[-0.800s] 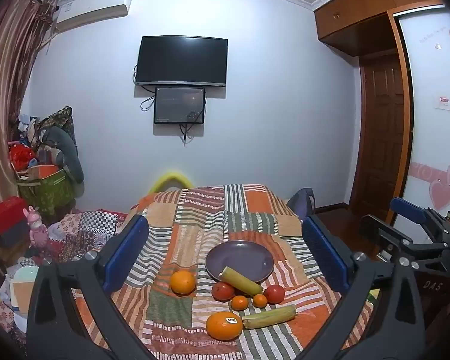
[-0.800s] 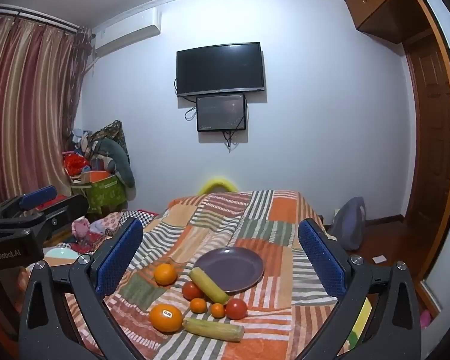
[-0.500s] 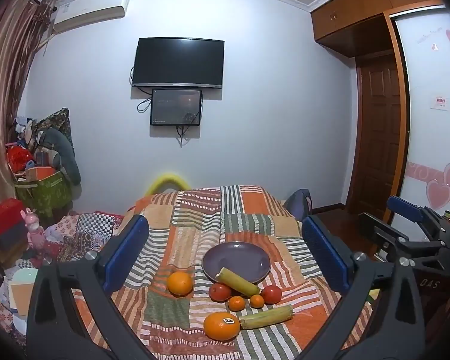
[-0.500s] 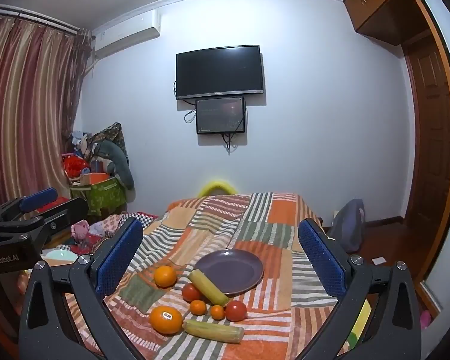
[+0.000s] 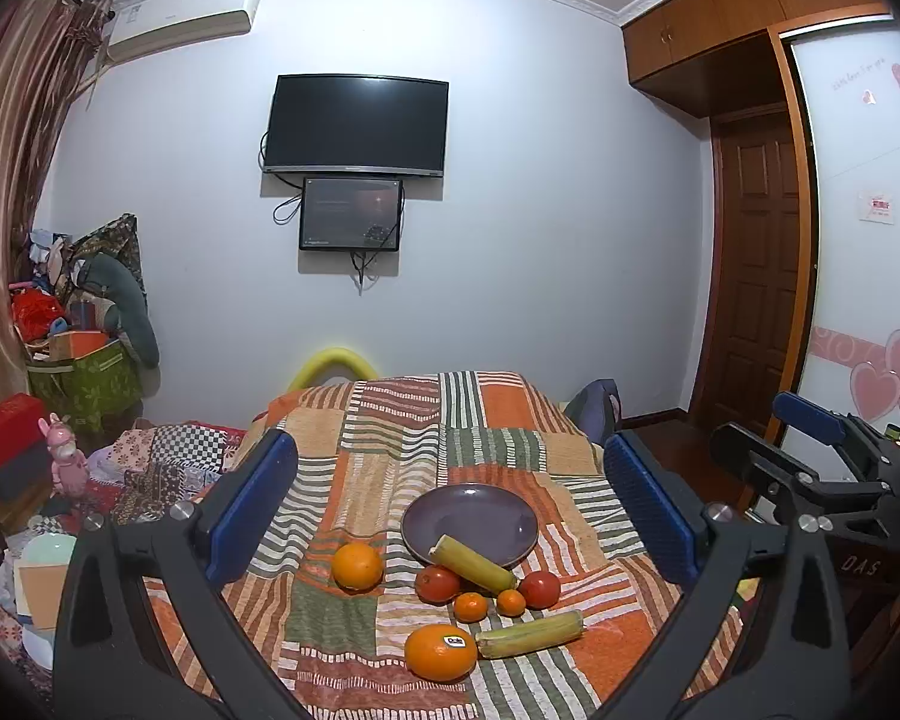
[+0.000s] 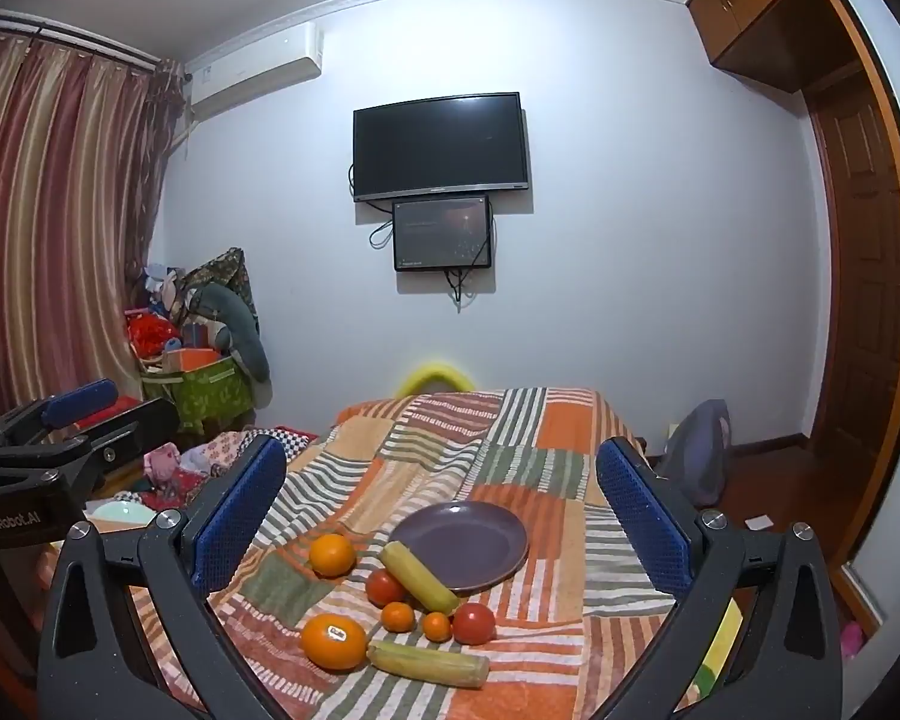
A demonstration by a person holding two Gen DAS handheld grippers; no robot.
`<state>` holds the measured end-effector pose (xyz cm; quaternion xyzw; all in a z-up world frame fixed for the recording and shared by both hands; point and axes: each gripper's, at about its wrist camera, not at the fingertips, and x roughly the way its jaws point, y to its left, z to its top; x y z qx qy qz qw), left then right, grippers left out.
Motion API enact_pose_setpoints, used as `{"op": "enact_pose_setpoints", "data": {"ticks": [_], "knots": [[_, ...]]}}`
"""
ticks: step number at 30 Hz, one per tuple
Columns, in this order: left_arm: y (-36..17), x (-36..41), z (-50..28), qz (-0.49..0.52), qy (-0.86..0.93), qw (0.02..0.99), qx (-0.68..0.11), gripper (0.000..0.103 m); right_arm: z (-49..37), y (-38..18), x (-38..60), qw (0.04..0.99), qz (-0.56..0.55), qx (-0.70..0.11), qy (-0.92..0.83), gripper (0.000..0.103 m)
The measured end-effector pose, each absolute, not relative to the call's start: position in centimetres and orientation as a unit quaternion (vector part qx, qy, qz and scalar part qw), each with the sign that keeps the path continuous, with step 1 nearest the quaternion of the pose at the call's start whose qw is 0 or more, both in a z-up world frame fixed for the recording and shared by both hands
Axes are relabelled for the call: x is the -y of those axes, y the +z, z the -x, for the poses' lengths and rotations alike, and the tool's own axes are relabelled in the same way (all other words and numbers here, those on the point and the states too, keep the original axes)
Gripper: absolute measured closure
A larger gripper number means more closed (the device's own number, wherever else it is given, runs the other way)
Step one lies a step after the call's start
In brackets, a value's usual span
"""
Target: Organize fruits
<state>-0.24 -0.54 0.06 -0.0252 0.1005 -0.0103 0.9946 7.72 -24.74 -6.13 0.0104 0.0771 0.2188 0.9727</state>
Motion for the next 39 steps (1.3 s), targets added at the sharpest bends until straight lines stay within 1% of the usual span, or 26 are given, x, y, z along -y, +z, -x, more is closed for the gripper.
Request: {"op": "enact_pose_setpoints", "data": {"ticks": [39], "knots": [[-0.37, 0.61, -0.11, 0.026, -0.014, 0.994, -0.104, 0.0, -7.72, -6.8, 24.69, 0.973, -0.009, -0.073, 0.219, 0.0]]}}
